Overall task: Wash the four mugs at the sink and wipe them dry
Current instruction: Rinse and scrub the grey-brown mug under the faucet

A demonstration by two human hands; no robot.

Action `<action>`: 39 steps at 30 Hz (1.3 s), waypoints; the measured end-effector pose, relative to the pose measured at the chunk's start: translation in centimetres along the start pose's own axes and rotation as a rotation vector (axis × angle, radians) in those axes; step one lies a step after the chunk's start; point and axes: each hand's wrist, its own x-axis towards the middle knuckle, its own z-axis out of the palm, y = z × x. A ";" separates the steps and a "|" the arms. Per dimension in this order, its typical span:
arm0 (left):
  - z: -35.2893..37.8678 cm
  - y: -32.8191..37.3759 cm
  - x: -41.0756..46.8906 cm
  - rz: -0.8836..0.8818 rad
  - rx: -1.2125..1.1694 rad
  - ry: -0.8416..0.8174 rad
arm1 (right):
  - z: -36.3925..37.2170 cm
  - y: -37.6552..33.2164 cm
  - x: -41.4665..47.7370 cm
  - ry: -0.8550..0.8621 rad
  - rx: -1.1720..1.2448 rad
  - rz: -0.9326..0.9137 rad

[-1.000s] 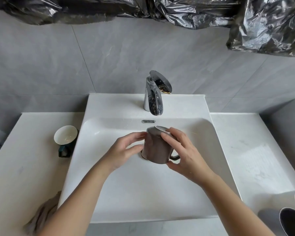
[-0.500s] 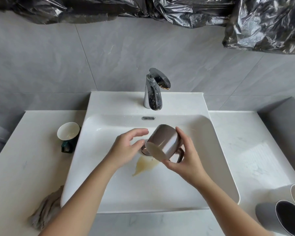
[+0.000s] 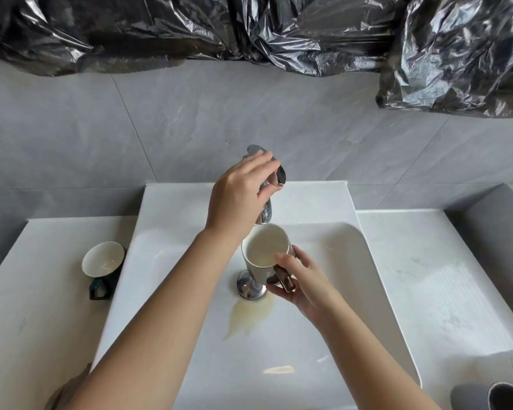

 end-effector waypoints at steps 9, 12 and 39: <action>-0.7 -0.4 2.6 0.020 -0.007 0.082 | 0.0 -0.5 1.2 -0.051 -0.018 0.006; -1.0 -0.1 1.9 -0.024 -0.065 0.057 | 0.2 -0.5 1.5 -0.067 -0.023 0.010; 2.2 -2.2 -12.2 0.281 0.360 -0.763 | -1.2 1.9 2.3 -0.020 -0.138 -0.149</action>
